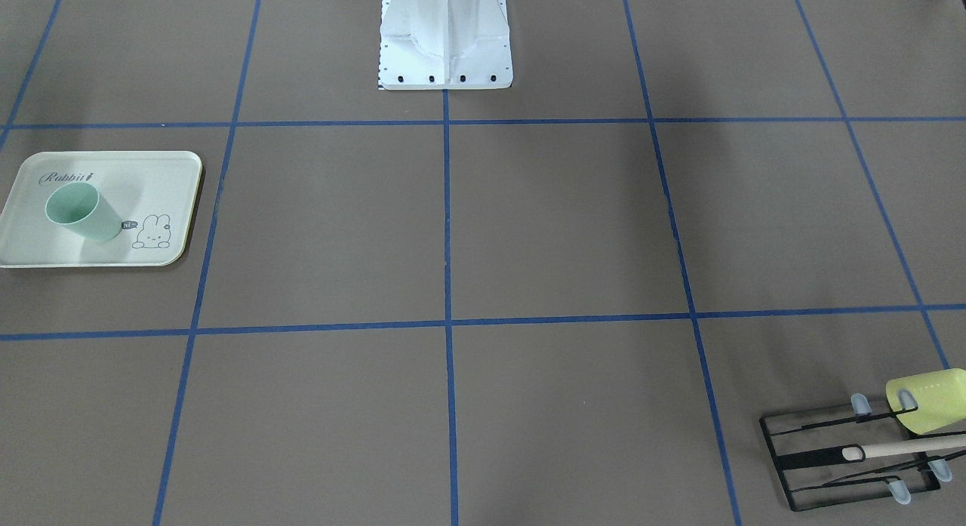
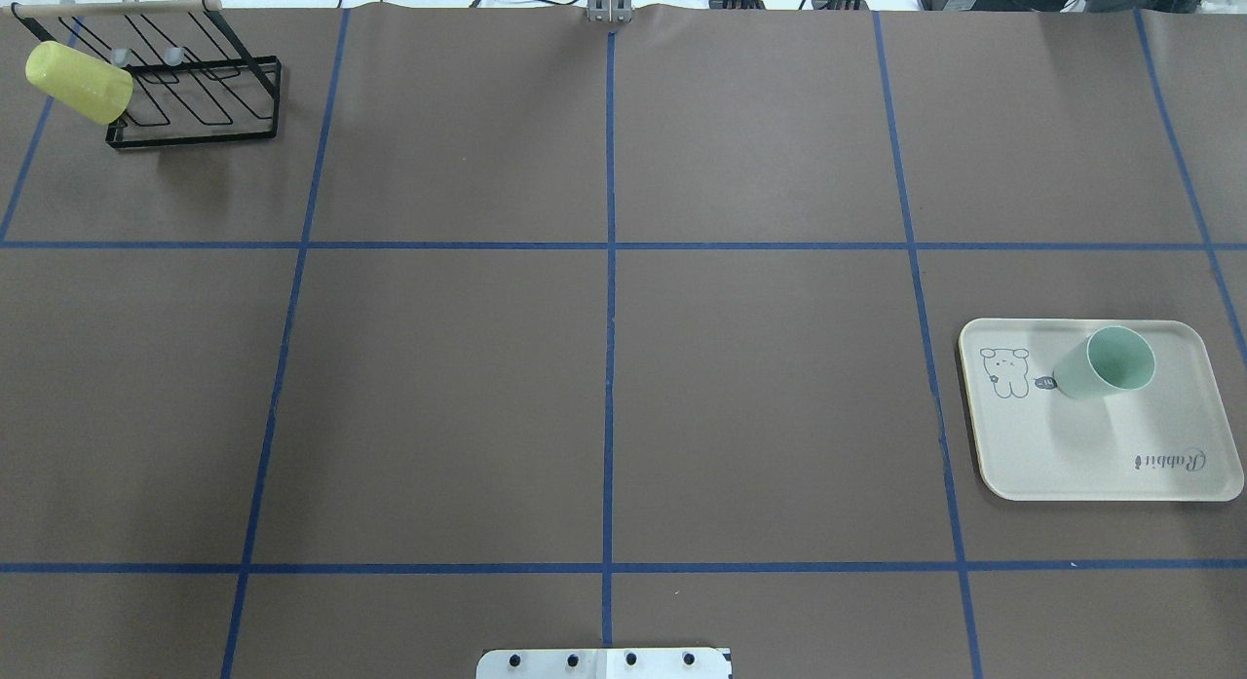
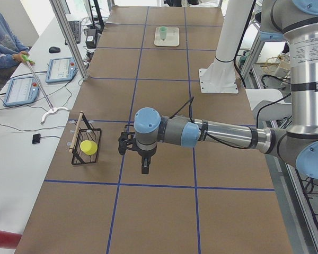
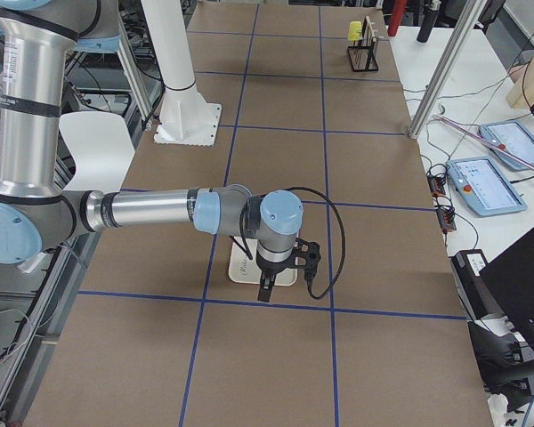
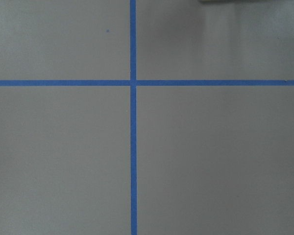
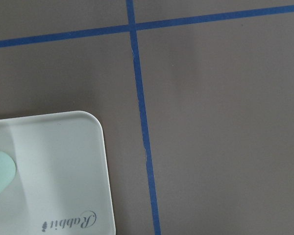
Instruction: Left arm grabs green cup and hands to right arm on tray
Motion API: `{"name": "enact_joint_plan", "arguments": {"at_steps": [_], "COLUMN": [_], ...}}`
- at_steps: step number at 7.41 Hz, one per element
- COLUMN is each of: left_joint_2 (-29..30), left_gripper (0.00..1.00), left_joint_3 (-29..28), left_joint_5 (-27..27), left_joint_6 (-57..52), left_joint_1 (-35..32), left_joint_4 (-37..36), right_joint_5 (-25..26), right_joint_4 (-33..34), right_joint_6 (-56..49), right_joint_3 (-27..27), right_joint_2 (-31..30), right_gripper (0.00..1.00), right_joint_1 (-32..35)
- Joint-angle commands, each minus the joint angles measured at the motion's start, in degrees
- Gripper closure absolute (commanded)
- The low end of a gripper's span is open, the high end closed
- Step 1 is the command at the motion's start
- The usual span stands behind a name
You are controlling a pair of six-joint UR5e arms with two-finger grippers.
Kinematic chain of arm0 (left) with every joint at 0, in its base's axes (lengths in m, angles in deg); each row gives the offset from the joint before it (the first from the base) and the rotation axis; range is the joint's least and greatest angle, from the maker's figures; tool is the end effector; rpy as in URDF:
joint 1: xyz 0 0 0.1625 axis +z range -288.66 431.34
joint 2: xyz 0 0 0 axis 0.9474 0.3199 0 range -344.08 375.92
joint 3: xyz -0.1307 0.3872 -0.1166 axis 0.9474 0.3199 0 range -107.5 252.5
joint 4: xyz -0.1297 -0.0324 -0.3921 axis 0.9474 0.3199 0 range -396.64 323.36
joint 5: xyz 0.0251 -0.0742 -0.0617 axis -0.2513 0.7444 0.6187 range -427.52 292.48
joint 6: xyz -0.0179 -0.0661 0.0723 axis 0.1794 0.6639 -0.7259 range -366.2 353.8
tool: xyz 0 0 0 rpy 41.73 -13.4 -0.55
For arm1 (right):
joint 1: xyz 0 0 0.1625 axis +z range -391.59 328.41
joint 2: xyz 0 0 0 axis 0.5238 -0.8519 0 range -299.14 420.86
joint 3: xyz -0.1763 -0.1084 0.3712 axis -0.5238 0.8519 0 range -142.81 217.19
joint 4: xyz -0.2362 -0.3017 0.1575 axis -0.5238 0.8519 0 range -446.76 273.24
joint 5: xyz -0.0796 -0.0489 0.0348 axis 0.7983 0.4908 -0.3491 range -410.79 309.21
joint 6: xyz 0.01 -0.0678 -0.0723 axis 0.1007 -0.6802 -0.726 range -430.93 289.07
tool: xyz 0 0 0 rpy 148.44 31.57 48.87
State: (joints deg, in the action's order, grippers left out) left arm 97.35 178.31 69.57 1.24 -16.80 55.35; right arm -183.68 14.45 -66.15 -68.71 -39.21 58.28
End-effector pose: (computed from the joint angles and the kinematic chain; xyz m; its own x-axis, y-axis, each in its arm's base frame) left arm -0.0461 -0.4368 0.5843 0.6751 0.0105 -0.7377 0.0560 0.9963 0.0654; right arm 0.0645 -0.4085 0.6231 0.7304 0.1448 0.6675 -0.0586 0.9870 -0.1500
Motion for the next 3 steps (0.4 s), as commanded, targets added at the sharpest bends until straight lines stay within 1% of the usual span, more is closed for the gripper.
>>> {"name": "enact_joint_plan", "arguments": {"at_steps": [1,3], "left_joint_2": [-0.1,0.3], "left_gripper": [0.00,0.00], "left_joint_3": [0.0,-0.5], "left_joint_5": [-0.1,-0.9], "left_joint_6": [-0.1,0.0], "left_joint_1": [0.0,0.1], "left_joint_4": [0.0,-0.2], "right_joint_5": [0.0,0.0], "right_joint_4": [0.0,0.0], "right_joint_6": [0.0,0.0], "right_joint_3": [0.1,0.1], "right_joint_2": [-0.3,-0.2], "right_gripper": [0.00,0.00], "right_joint_1": [0.3,0.3]}}
